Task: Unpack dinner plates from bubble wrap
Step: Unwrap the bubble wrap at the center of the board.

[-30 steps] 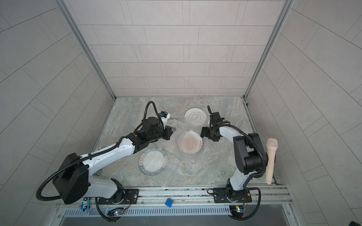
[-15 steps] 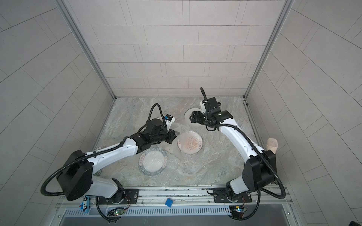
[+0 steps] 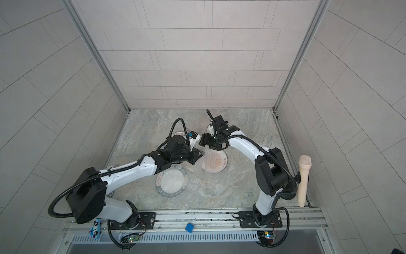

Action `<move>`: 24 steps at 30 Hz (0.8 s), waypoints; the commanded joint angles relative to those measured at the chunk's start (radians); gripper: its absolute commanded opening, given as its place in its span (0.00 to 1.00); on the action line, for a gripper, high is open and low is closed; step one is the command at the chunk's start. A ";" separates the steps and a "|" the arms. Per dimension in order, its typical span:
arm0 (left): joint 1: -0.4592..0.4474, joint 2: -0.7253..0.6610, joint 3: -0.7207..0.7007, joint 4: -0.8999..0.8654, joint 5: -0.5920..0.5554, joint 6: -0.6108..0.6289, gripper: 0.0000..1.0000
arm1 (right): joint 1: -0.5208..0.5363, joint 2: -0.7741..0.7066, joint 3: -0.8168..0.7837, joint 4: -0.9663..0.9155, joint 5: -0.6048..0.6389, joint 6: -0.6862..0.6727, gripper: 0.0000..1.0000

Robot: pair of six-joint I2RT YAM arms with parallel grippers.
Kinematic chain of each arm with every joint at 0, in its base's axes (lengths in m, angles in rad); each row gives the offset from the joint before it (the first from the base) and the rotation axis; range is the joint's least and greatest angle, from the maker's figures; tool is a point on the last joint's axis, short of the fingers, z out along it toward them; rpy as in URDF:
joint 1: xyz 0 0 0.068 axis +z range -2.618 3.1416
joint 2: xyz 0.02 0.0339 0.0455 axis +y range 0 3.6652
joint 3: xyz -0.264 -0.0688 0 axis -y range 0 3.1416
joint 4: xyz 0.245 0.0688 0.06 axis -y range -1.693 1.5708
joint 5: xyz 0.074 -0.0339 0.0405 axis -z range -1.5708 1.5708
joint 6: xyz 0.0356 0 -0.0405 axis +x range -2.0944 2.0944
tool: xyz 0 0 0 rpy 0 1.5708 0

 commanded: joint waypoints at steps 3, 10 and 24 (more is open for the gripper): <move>-0.006 0.003 0.003 0.023 -0.020 0.021 0.00 | 0.000 -0.009 -0.014 0.017 -0.019 0.028 0.48; -0.006 -0.003 0.002 0.019 -0.049 0.022 0.00 | -0.025 -0.055 -0.042 0.014 -0.045 0.014 0.10; -0.007 -0.014 -0.018 0.020 -0.054 0.013 0.00 | -0.119 -0.152 -0.078 -0.117 0.045 -0.058 0.60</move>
